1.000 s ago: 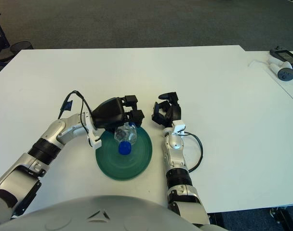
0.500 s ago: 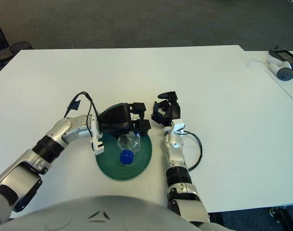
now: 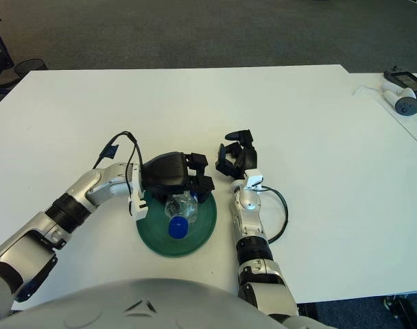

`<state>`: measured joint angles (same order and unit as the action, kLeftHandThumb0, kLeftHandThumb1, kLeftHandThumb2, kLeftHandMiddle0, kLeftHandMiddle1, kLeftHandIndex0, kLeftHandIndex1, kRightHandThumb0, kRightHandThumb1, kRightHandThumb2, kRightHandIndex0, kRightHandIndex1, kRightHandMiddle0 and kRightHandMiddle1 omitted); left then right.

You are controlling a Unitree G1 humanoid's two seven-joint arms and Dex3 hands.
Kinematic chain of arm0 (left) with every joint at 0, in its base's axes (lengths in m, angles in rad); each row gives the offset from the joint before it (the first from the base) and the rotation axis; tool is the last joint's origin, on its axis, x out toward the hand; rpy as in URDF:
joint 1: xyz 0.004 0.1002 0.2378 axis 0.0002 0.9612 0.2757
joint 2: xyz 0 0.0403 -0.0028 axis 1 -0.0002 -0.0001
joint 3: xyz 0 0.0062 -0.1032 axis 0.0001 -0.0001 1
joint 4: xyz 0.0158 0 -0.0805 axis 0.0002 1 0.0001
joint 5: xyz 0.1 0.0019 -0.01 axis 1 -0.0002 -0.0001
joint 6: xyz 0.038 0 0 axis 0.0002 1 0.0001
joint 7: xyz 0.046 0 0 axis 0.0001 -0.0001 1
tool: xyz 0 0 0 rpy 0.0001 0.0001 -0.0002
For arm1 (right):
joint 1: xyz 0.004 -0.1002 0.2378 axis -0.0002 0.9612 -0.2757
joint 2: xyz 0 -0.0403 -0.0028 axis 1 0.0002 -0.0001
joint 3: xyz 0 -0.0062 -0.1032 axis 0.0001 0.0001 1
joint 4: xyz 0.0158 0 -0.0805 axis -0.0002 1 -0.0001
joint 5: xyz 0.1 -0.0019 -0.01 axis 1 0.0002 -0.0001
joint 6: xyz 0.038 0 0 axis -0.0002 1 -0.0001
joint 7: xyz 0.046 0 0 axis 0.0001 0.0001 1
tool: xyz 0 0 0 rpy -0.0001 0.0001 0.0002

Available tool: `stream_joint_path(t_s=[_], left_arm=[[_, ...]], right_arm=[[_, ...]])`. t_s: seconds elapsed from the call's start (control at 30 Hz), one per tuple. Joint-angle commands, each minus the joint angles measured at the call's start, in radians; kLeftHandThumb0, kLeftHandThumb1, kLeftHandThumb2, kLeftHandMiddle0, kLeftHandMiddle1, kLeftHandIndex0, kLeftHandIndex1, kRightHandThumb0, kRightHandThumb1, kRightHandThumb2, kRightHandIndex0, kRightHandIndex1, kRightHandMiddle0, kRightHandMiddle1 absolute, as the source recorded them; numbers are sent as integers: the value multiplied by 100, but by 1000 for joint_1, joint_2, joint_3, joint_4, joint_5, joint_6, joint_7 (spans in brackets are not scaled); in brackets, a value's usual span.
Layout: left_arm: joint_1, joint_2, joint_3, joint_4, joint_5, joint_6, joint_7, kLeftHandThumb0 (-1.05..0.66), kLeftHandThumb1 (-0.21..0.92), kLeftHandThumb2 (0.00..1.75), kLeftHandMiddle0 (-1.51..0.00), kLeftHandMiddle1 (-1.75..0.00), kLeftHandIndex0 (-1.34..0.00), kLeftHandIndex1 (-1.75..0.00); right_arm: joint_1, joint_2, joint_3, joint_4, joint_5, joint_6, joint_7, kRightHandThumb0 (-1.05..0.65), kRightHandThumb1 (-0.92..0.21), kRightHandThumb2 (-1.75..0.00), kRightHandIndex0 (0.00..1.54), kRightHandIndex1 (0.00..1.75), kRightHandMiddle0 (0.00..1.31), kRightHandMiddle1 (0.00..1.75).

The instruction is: Put the bottle into the plate.

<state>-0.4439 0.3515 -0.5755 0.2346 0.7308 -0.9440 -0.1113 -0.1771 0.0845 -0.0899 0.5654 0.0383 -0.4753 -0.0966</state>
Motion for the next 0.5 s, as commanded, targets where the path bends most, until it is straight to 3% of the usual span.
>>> stream_joint_path(t_s=[0.0, 0.4, 0.47], left_arm=[[10, 4, 8, -19, -12, -5, -4, -54, 15, 152, -125, -175, -75, -175], [42, 6, 26, -42, 2, 21, 11, -55, 13, 154, -126, -175, -76, -175], [59, 9, 42, -57, -2, 38, 17, -53, 18, 149, -118, -175, -73, -175]], right_arm=[[39, -3, -4, 37, -4, 54, -8, 0, -54, -105, 47, 170, 22, 175], [43, 2, -6, 22, -7, 75, -14, 0, -54, -105, 47, 170, 21, 175], [46, 2, -5, 16, -7, 72, -12, 0, -54, -105, 47, 170, 22, 175]])
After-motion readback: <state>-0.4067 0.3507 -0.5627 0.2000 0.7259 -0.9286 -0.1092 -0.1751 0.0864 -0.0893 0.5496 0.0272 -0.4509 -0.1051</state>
